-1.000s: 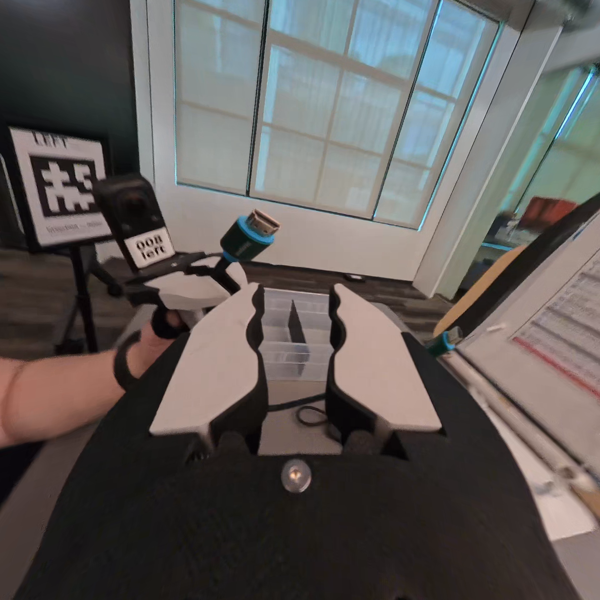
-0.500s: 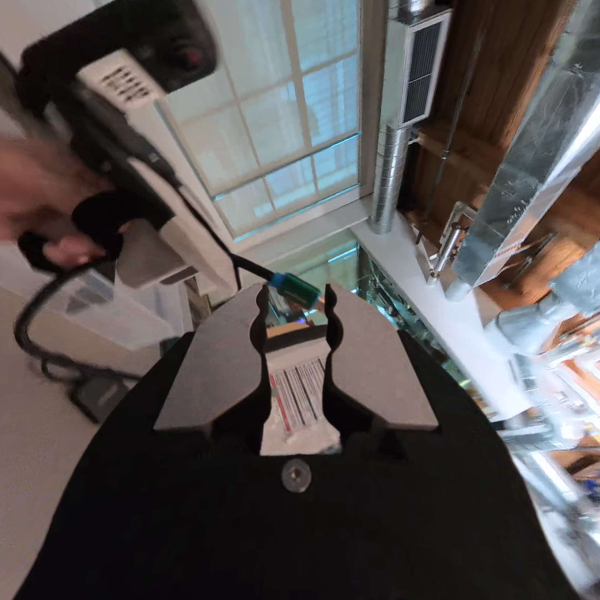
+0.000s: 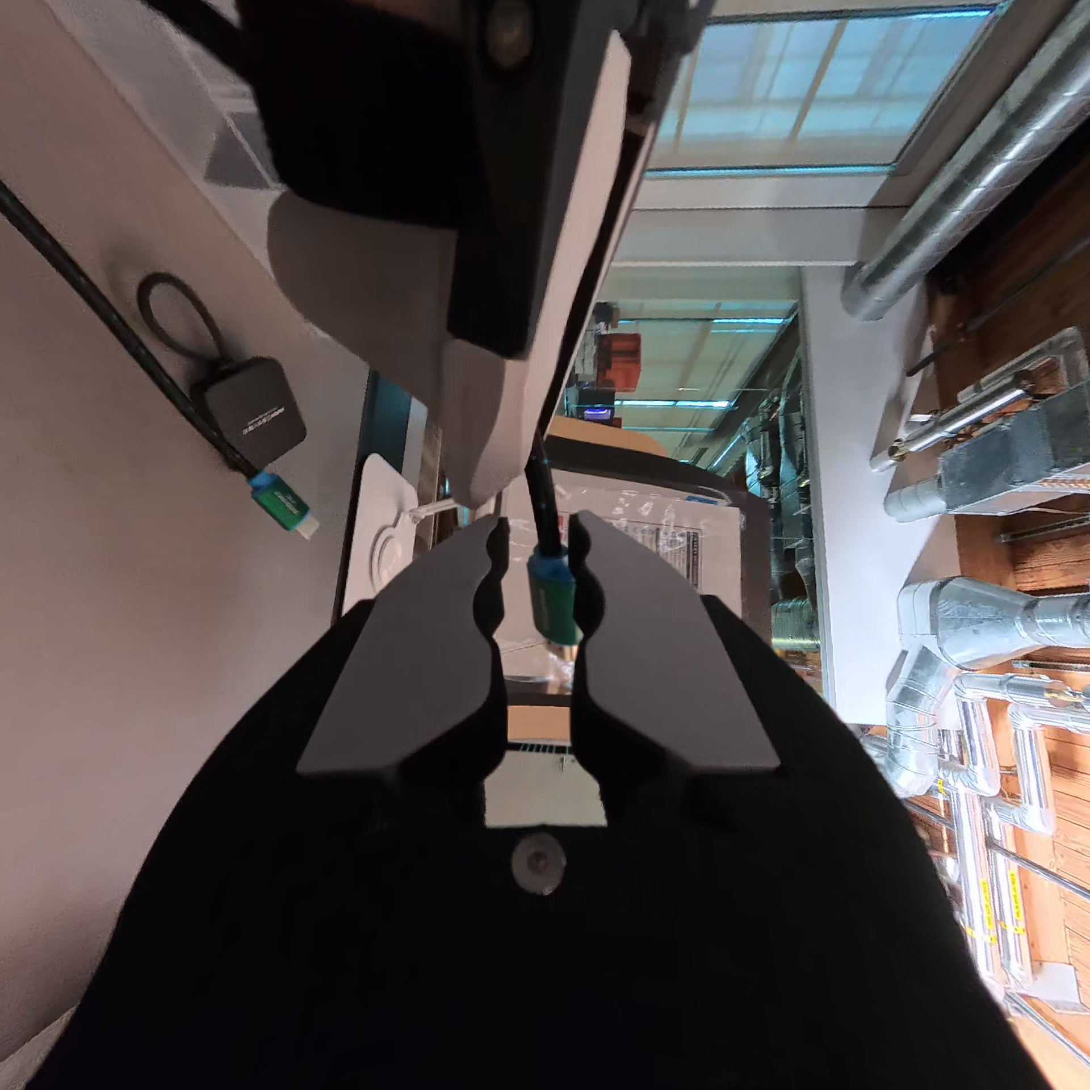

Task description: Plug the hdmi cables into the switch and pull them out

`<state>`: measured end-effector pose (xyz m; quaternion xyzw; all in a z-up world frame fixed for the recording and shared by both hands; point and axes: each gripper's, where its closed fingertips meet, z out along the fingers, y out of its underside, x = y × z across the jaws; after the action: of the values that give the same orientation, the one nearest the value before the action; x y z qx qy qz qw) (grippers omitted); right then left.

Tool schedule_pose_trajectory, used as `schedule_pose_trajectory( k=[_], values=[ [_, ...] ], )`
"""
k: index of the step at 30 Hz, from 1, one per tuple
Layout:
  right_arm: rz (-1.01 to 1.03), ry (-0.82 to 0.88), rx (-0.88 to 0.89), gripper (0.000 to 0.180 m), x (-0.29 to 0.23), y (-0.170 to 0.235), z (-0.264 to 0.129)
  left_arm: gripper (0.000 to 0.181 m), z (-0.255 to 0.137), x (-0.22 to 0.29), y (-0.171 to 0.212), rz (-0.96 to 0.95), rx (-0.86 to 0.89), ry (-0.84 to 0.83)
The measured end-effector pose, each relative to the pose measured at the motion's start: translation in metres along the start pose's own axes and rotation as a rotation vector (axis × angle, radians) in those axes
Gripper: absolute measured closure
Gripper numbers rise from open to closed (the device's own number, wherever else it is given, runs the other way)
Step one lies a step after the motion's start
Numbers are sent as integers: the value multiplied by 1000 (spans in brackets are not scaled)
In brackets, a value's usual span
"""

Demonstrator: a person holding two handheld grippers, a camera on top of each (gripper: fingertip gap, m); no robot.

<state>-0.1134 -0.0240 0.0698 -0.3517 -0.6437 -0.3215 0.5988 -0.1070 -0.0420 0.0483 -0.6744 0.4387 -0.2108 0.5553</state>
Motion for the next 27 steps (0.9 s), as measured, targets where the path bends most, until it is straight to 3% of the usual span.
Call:
schedule_pose_trajectory(
  k=[1,6,11,14,16,18,20,23,27],
  values=[
    [-6,-5,-10,166,-2,2,2,177,2,-1,4,14,-31,-19],
    [51,26,-18,170,1,7,7,174,7,-2,2,-3,-38,-91],
    [146,196,91,170,29,16,-7,135,-14,21,-28,-87,90,49],
    [217,297,194,170,47,26,-26,125,-48,25,-58,-119,244,101],
    [285,351,289,170,59,28,-42,127,-78,18,-78,-156,385,91],
    [370,366,403,170,68,25,-57,141,-107,-3,-92,-218,534,19],
    [496,373,538,170,80,20,-72,143,-124,-23,-94,-234,594,-70],
    [755,343,819,170,100,9,-98,132,-116,-36,-83,-148,546,-162],
    [1091,277,1207,171,122,7,-129,112,-75,-15,-73,89,457,-206]
  ],
)
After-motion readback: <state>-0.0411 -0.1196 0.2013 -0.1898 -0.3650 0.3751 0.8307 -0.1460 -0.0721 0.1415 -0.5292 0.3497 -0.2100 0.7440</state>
